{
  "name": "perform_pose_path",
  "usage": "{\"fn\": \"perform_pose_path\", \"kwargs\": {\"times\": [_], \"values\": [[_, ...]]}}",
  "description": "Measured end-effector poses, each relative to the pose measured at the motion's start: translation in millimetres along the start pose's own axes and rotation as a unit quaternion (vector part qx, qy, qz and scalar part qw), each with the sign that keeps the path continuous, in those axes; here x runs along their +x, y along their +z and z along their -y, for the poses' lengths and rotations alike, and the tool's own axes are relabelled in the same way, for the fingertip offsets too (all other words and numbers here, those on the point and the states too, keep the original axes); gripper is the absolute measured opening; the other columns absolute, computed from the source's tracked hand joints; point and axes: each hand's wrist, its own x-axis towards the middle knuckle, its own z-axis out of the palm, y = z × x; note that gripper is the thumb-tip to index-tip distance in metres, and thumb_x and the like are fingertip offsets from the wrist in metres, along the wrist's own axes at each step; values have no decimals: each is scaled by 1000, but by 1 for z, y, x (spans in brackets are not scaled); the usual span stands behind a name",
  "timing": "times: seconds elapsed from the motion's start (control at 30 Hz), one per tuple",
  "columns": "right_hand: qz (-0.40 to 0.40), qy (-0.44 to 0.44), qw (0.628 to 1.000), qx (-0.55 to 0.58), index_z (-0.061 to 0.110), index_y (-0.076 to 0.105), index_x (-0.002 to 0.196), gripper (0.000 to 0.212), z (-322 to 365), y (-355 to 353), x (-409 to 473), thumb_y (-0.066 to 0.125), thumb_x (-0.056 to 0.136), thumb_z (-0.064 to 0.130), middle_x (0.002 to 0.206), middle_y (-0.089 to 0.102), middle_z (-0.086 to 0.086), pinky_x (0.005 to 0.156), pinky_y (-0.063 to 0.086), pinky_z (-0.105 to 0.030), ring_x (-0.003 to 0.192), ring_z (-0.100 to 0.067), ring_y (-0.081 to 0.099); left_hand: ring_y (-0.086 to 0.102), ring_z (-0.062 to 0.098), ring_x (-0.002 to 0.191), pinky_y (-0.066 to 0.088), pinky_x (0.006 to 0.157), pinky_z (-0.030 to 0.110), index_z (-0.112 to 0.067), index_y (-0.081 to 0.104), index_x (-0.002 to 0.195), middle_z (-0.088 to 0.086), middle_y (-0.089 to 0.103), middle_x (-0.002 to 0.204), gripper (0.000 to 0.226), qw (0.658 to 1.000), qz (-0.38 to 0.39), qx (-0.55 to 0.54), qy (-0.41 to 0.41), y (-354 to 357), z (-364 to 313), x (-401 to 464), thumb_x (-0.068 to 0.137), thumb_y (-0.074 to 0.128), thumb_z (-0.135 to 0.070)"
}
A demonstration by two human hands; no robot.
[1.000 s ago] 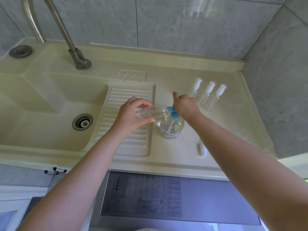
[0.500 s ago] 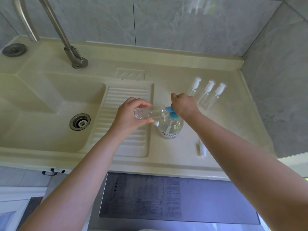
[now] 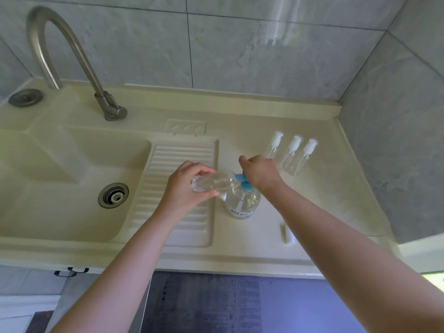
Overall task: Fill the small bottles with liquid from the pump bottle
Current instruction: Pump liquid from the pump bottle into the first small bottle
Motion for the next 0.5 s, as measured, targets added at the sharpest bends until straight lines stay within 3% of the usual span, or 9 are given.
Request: {"fn": "perform_pose_path", "kwargs": {"times": [0.07, 0.17, 0.23, 0.33, 0.5], "values": [[-3, 1, 1000, -7, 13, 41, 61, 44, -2, 3, 1, 36, 97, 38, 67, 48, -7, 55, 32, -30, 67, -29, 47, 60, -3, 96, 42, 83, 8, -27, 71, 100, -13, 59, 99, 49, 1000, -2, 3, -2, 1, 0, 0, 58, 92, -15], [-7, -2, 1000, 20, 10, 52, 64, 59, -4, -1, -2, 35, 98, 56, 73, 56, -9, 68, 40, -32, 75, -29, 54, 59, -3, 97, 43, 83, 9, -27, 71, 100, -13, 59, 100, 49, 1000, -4, -3, -5, 1, -2, -1, 58, 92, -14], [10, -2, 1000, 23, 6, 66, 80, 69, -3, -5, -2, 31, 96, 64, 87, 63, -13, 73, 40, -33, 83, -29, 57, 59, -4, 97, 43, 83, 8, -26, 71, 101, -14, 59, 100, 49, 1000, -4, -9, -6, 0, -3, -1, 59, 91, -13], [33, -1, 999, 14, 4, 70, 96, 79, -1, -9, 0, 30, 93, 72, 98, 64, -16, 77, 39, -33, 87, -28, 57, 60, -3, 96, 46, 85, 14, -26, 71, 102, -12, 60, 100, 49, 1000, -4, -7, -4, -1, -4, -1, 59, 91, -13], [24, -3, 1000, -7, 7, 54, 68, 60, 0, -5, 6, 40, 95, 59, 79, 57, -12, 60, 36, -32, 65, -19, 49, 59, -3, 94, 48, 88, 19, -27, 71, 101, -14, 59, 99, 49, 1000, -6, -9, -7, -1, -4, -1, 59, 91, -15]]}}
